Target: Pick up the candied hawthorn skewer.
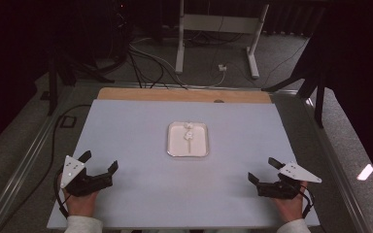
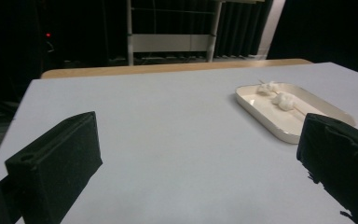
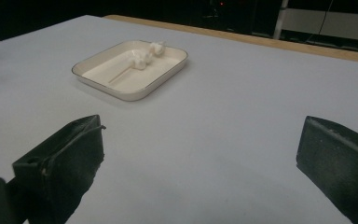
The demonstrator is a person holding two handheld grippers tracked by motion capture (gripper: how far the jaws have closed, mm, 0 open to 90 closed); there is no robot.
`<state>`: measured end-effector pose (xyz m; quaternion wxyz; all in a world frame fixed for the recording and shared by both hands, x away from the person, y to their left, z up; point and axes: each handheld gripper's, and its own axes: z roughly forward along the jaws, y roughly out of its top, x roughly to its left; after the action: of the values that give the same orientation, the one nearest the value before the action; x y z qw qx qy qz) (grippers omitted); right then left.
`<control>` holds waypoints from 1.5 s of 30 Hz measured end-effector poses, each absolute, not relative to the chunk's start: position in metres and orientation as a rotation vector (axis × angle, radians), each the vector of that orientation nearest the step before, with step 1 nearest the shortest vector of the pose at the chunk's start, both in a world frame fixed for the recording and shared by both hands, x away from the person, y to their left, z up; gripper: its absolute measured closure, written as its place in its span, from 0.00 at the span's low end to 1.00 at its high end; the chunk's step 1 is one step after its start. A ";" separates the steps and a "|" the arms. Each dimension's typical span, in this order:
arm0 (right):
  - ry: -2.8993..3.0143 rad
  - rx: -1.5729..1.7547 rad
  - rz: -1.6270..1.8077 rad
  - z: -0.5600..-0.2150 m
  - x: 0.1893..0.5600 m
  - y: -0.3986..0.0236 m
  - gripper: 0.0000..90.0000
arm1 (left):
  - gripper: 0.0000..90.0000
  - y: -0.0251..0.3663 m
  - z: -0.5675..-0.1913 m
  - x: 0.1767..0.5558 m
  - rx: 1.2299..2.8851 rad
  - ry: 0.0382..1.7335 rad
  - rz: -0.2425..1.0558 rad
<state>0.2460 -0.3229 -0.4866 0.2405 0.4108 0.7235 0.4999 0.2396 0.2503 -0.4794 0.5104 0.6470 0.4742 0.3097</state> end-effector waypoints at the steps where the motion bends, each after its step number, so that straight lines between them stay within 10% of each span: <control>1: 1.972 1.132 1.373 -0.487 0.246 -0.324 0.01 | 0.01 0.249 -0.479 0.239 1.566 1.154 0.753; 45: 1.868 1.178 1.408 -0.486 0.244 -0.328 0.01 | 0.01 0.217 -0.444 0.268 1.609 1.121 0.676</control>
<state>0.2436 -0.3276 -0.4860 0.2583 0.4346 0.6890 0.5193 0.2684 0.2169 -0.4441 0.5085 0.6679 0.4654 0.2807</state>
